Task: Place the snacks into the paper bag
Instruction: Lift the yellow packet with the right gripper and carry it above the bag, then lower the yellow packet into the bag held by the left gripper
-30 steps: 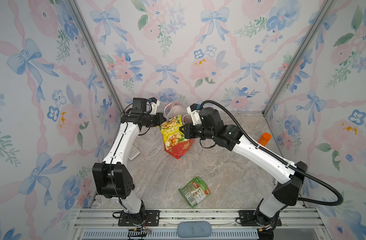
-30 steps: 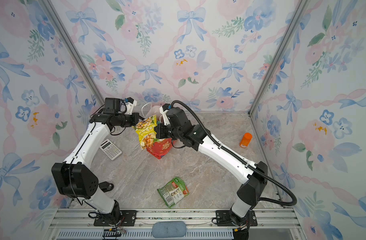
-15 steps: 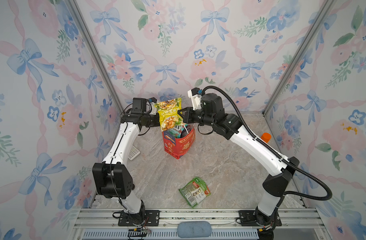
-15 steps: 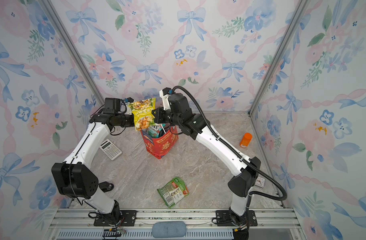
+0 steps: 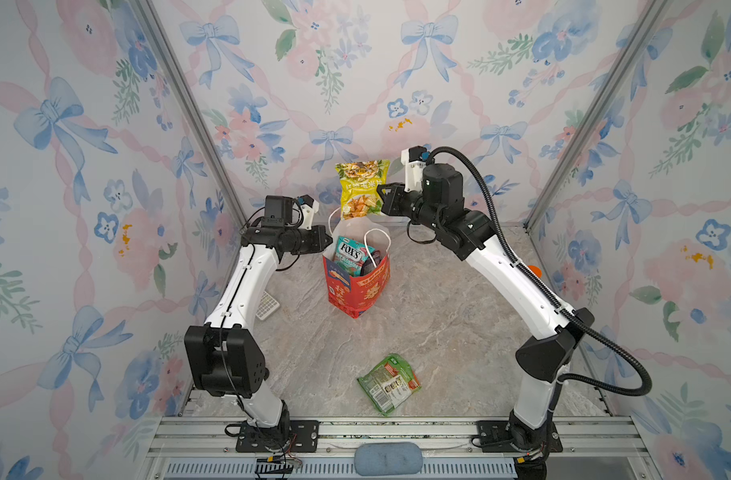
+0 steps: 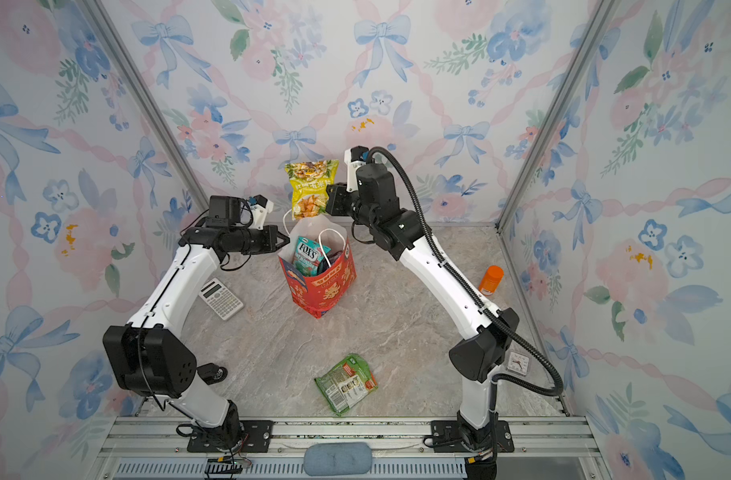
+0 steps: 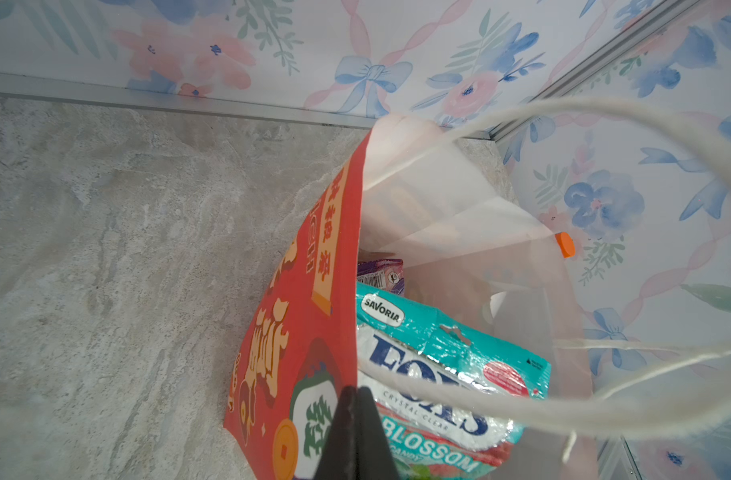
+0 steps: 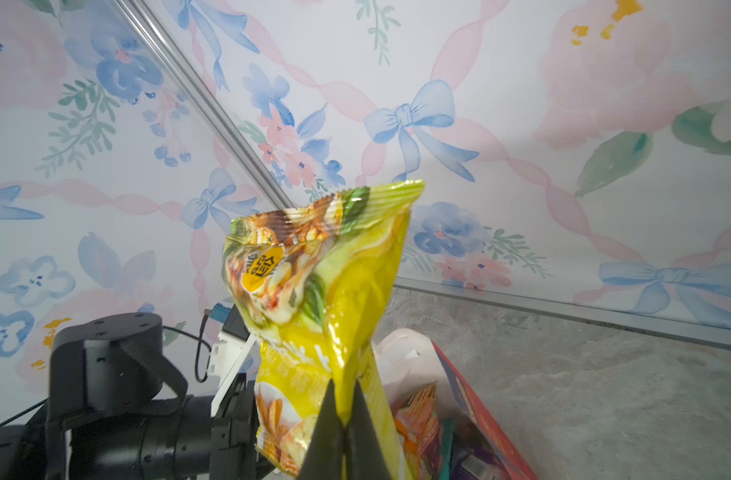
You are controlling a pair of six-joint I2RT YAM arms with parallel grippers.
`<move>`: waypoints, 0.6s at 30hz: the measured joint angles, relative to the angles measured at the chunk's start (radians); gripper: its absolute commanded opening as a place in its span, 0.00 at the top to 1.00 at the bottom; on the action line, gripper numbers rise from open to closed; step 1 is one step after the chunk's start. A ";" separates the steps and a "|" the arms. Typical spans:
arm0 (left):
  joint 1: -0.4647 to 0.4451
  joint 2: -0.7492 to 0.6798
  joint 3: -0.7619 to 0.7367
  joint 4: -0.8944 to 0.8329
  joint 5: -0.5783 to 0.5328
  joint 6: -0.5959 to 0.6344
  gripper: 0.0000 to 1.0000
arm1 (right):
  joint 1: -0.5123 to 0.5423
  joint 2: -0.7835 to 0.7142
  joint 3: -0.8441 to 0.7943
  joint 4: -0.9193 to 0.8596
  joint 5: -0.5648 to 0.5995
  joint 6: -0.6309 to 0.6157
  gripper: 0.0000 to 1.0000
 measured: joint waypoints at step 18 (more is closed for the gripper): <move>0.000 0.000 0.000 0.000 0.000 0.000 1.00 | 0.003 0.025 -0.197 0.013 0.024 0.017 1.00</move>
